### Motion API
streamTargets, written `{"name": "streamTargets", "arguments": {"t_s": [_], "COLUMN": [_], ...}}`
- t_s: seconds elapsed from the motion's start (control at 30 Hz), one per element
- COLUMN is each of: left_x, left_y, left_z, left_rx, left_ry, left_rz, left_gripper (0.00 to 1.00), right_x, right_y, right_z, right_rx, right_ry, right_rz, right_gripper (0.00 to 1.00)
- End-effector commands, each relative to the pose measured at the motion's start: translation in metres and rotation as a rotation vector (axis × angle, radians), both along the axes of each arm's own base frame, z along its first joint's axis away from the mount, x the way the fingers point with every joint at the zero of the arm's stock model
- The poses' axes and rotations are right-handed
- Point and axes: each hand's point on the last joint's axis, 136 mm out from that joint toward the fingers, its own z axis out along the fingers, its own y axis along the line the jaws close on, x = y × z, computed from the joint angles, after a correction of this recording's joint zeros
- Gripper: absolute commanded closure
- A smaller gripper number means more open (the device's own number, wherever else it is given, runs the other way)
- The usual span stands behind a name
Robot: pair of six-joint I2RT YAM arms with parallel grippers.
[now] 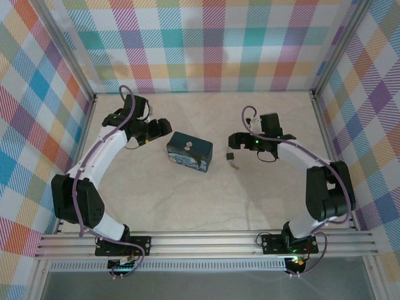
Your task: Unlock the padlock with the key
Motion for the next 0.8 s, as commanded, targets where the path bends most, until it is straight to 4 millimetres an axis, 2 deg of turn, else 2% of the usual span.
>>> {"name": "streamTargets", "arguments": {"t_s": [0.0,0.13,0.23,0.43,0.77], "left_x": [-0.006,-0.008,-0.010,-0.011,-0.011], "left_y": [-0.004,-0.013,-0.018,-0.018,-0.014], "left_z": [0.007,-0.001,-0.004,-0.005,-0.004], "left_rx": [-0.006,-0.036,-0.023,-0.007,0.014], "left_ry": [-0.010,0.011,0.018,0.025,0.026], "left_rz": [-0.024,-0.037,-0.044,-0.040,-0.040], "left_gripper": [0.19,0.19,0.18,0.18,0.18], "right_x": [-0.032,-0.055,-0.050,-0.040,-0.034], "right_y": [0.062,0.103,0.121,0.139,0.155], "right_z": [0.059,0.064,0.056,0.035,0.009], "right_rx": [0.089,0.046,-0.038,-0.146,-0.128], "right_ry": [-0.233,-0.406,-0.508,-0.567,-0.485], "right_rz": [0.355,0.576,0.631,0.733,0.800], "right_gripper": [0.00,0.00,0.00,0.00,0.00]}}
